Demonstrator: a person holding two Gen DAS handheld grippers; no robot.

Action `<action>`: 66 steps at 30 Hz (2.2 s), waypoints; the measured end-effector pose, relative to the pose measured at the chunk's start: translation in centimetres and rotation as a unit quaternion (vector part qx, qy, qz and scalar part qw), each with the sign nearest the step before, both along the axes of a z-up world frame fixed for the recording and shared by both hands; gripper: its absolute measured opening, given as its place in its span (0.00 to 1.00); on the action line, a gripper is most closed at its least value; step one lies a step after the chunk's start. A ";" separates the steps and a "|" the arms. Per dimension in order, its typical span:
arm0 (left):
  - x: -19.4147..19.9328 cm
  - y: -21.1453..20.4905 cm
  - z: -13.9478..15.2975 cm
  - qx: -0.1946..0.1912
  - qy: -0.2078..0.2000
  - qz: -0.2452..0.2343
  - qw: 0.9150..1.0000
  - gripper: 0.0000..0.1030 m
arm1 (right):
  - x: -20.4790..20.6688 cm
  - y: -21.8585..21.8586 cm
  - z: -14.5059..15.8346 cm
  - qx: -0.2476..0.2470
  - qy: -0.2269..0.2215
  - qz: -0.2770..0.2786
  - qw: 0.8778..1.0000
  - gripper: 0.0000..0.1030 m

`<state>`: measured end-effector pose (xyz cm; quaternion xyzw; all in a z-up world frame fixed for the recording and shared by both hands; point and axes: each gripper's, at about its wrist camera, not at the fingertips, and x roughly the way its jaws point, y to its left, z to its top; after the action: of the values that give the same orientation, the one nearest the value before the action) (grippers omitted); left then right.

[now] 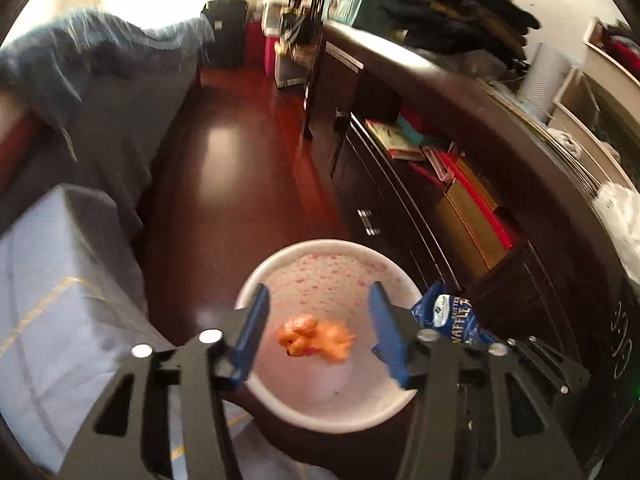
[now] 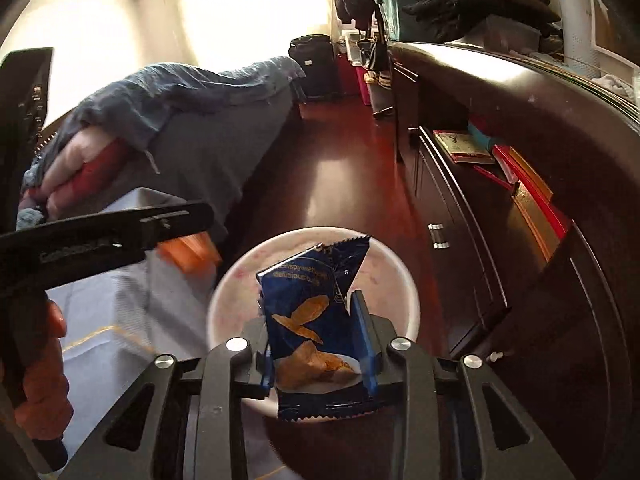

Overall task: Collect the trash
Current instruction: 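Carry both items over the pink bin and open both grippers to drop them, then move both grippers back over the table, then grasp the wet-wipes pack with the left gripper while the right grasps the black box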

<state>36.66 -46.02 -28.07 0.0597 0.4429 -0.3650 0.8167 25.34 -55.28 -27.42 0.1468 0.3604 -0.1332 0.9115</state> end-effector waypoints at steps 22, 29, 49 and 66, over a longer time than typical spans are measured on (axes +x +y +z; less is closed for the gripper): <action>-2.2 6.4 4.6 0.047 -0.123 0.097 0.987 0.83 | -0.7 2.2 0.0 -0.009 0.048 -0.038 0.998 0.83; -5.2 11.2 8.0 0.058 -0.164 0.143 0.974 0.91 | -2.5 6.3 2.8 0.004 0.037 -0.014 0.999 0.91; -8.0 38.1 7.5 0.120 -0.114 0.418 0.893 0.96 | -2.1 23.7 7.1 0.014 0.012 0.179 0.984 0.96; -3.1 41.8 2.3 0.146 -0.048 0.450 0.880 0.85 | -1.2 28.7 7.0 0.008 0.028 0.215 0.976 0.96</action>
<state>33.55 -4.17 -25.72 -0.0103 0.4308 0.1143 0.8951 24.16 -26.53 -20.44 0.0694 0.4104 0.0649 0.9070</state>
